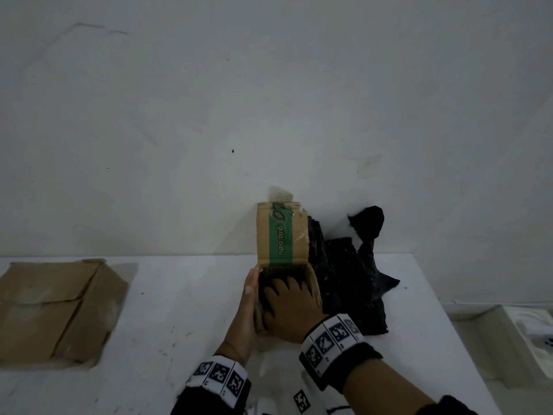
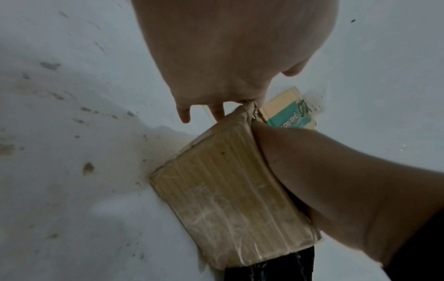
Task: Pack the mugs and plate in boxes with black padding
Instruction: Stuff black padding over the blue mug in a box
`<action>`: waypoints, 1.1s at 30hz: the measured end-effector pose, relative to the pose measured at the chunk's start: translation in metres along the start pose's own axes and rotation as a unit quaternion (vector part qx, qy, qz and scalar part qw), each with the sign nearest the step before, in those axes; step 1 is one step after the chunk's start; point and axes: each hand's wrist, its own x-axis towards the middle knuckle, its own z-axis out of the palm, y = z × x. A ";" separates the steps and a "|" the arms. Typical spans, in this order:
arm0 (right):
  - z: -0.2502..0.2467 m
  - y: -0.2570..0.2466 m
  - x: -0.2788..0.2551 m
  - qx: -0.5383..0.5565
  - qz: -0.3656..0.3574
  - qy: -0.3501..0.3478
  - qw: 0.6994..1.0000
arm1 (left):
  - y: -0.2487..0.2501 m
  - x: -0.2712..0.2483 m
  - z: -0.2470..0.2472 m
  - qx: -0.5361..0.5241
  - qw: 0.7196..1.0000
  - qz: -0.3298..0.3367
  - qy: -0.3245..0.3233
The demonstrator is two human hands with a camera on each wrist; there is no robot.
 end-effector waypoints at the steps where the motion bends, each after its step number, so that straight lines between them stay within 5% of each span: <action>1: 0.002 0.002 0.000 0.009 -0.004 0.010 1.000 | 0.000 0.000 0.000 0.007 1.000 0.003 0.002; 7: -0.017 0.023 -0.024 0.134 -0.035 0.094 0.986 | -0.009 0.012 -0.015 0.155 0.987 0.016 0.035; 9: -0.028 0.038 -0.038 0.163 -0.047 0.165 0.971 | -0.006 0.015 -0.011 0.327 0.941 0.029 0.083; 12: -0.033 0.071 -0.058 0.162 -0.009 0.254 0.954 | 0.013 0.015 0.018 0.481 0.858 0.137 0.122; 17: -0.026 0.142 -0.079 0.192 0.171 0.258 0.931 | 0.029 0.024 0.095 0.524 0.813 0.254 -0.017; 21: -0.015 0.176 -0.071 0.244 0.275 0.190 0.911 | 0.022 0.046 0.141 0.619 0.723 0.271 -0.145; 26: 0.008 0.192 -0.045 0.218 0.267 0.153 0.926 | 0.010 0.081 0.170 0.739 0.573 0.271 -0.230; 29: 0.020 0.192 -0.036 0.230 0.286 0.165 0.915 | 0.003 0.094 0.176 0.774 0.537 0.231 -0.242; 31: 0.025 0.196 -0.035 0.231 0.266 0.217 0.911 | 0.001 0.100 0.178 0.787 0.528 0.217 -0.235; 33: 0.024 0.200 -0.040 0.239 0.242 0.187 0.922 | 0.001 0.103 0.178 0.792 0.528 0.205 -0.227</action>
